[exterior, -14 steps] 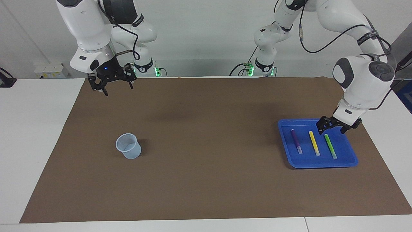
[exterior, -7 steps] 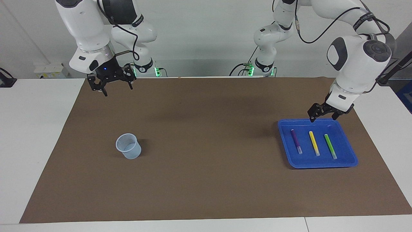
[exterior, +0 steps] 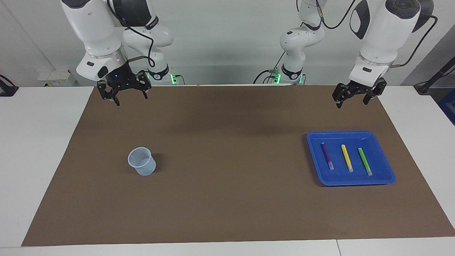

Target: Right arm passes pens to left for tray arrangement

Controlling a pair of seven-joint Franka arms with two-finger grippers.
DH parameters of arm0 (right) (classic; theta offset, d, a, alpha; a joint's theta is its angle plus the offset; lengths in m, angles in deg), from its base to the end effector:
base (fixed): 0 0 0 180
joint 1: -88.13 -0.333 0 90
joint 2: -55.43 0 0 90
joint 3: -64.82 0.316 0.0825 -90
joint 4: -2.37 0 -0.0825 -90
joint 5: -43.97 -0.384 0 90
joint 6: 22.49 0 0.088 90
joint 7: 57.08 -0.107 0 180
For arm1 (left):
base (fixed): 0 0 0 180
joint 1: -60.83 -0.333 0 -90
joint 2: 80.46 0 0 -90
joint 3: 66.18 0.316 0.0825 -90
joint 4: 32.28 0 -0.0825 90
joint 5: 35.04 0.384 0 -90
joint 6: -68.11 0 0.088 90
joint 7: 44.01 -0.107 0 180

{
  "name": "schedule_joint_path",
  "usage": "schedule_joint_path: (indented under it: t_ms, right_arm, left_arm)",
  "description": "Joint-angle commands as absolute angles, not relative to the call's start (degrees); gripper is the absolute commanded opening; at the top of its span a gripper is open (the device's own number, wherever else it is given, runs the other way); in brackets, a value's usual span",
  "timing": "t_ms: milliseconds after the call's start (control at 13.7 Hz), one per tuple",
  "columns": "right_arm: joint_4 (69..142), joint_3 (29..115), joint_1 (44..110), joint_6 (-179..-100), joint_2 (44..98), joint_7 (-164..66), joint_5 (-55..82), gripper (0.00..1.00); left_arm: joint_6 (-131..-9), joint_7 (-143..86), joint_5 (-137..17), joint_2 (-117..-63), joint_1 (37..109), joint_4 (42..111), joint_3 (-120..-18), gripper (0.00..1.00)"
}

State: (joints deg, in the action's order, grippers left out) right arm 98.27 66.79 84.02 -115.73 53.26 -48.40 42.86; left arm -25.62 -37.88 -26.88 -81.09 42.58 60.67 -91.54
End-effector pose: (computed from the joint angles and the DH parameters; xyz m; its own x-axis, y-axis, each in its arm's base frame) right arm 0.5428 0.0601 0.6015 0.9673 0.2537 -0.0058 0.2535 -0.9671 -0.0191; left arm 0.5600 -0.0541 0.6012 0.9995 -0.0273 0.0177 -0.0246 -0.9904 -0.1359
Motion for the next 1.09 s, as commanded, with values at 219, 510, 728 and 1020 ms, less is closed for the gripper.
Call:
schedule_joint_path:
  t_ms: [219,510,728,1020]
  right_arm:
    - [98.1,67.0,84.9,-114.6,53.0,-52.9,41.4,1.00]
    - [98.1,67.0,84.6,-114.7,52.9,-52.9,41.5,1.00]
    - [98.1,67.0,84.7,-114.8,53.0,-52.9,41.5,1.00]
    - [98.1,66.9,84.8,-114.8,53.0,-52.9,41.5,1.00]
  left_arm:
    - [-25.8,-38.0,-28.6,-78.4,41.2,61.3,-90.2,1.00]
    - [-26.5,-37.5,-30.7,-77.0,41.3,61.8,-90.6,1.00]
    - [-26.4,-37.9,-30.6,-76.6,41.2,62.5,-90.6,1.00]
    - [-26.0,-37.9,-30.7,-76.3,40.4,62.9,-90.2,1.00]
